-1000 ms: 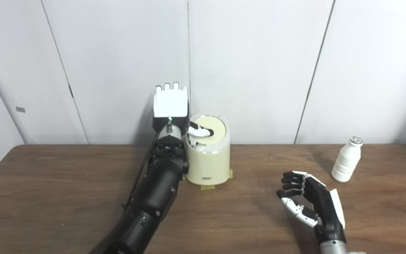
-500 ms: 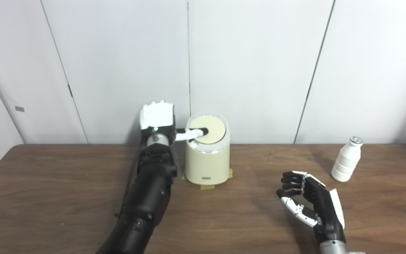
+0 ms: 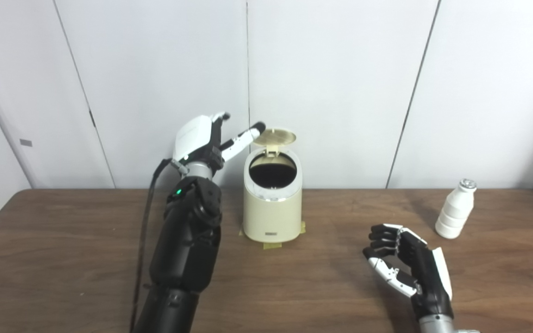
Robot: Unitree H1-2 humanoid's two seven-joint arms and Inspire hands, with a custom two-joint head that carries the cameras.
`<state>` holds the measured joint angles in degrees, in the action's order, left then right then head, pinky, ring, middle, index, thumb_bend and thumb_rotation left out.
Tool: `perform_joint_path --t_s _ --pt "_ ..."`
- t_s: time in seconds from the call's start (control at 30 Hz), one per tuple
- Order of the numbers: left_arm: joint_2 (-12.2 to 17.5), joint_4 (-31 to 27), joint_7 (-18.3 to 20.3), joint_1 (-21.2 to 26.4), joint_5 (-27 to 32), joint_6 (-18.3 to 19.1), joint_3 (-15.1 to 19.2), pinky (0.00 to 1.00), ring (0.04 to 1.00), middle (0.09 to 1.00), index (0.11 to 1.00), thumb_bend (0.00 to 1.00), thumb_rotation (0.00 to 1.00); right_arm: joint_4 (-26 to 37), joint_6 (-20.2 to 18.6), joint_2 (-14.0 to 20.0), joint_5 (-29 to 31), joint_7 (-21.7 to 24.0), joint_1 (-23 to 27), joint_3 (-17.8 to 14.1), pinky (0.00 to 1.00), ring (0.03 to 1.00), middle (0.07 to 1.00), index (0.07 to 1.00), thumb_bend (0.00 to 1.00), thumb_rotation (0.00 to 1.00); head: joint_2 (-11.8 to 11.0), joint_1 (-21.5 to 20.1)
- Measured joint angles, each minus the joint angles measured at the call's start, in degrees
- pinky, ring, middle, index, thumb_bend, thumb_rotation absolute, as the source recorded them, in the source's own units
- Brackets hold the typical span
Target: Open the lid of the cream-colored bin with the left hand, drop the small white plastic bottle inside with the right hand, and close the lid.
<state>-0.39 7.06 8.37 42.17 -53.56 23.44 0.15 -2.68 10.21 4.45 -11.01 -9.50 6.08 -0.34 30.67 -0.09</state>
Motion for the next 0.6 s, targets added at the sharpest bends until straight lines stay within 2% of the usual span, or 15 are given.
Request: perform_joint_path --t_s 0.03,0.07,0.13,0.23,0.4,0.57,0.6 --pt "0.00 -1.48 -1.42 -1.15 2.57 -1.62 0.09 1.00 0.909 0.887 0.863 0.60 1.00 -0.01 0.04 0.00 -0.01 -0.06 0.03 0.04 0.49 0.576 0.604 0.600 0.27 0.20 0.00 -0.09" --pt "-0.03 -3.35 -3.11 -2.72 4.95 -3.63 0.12 1.00 0.898 0.876 0.852 0.57 1.00 -0.01 0.05 0.00 -0.02 -0.16 0.03 0.05 0.49 0.575 0.603 0.599 0.27 0.20 0.00 -0.09" --pt "-0.23 -6.37 -6.60 -6.29 9.98 -7.68 0.40 0.76 0.806 0.810 0.780 0.39 0.98 -0.06 0.30 0.00 -0.02 -0.40 0.04 0.06 0.49 0.578 0.603 0.596 0.27 0.19 0.00 -0.09" --pt "-0.71 -8.95 -9.58 -10.32 16.78 -11.10 1.62 0.67 0.759 0.763 0.735 0.28 0.93 -0.13 0.87 0.02 -0.04 -0.60 0.06 0.08 0.50 0.581 0.607 0.596 0.27 0.20 0.09 -0.26" --pt "-0.37 -13.81 -13.03 -15.19 22.60 -14.67 2.09 0.68 0.735 0.724 0.707 0.24 0.93 -0.06 0.91 -0.01 -0.05 -0.71 0.04 0.06 0.50 0.580 0.606 0.597 0.27 0.21 0.18 -0.44" --pt "0.41 -17.05 -14.50 -21.96 26.11 -17.59 2.10 0.68 0.738 0.727 0.713 0.22 0.86 0.47 0.86 -0.23 0.11 -0.91 -0.17 -0.42 0.51 0.586 0.608 0.605 0.27 0.22 0.18 -0.53" --pt "0.61 -17.73 -14.62 -23.59 26.62 -17.77 2.10 0.68 0.735 0.724 0.711 0.22 0.85 0.59 0.88 -0.26 0.28 -0.91 -0.27 -0.58 0.51 0.583 0.606 0.604 0.27 0.19 0.18 -0.53"
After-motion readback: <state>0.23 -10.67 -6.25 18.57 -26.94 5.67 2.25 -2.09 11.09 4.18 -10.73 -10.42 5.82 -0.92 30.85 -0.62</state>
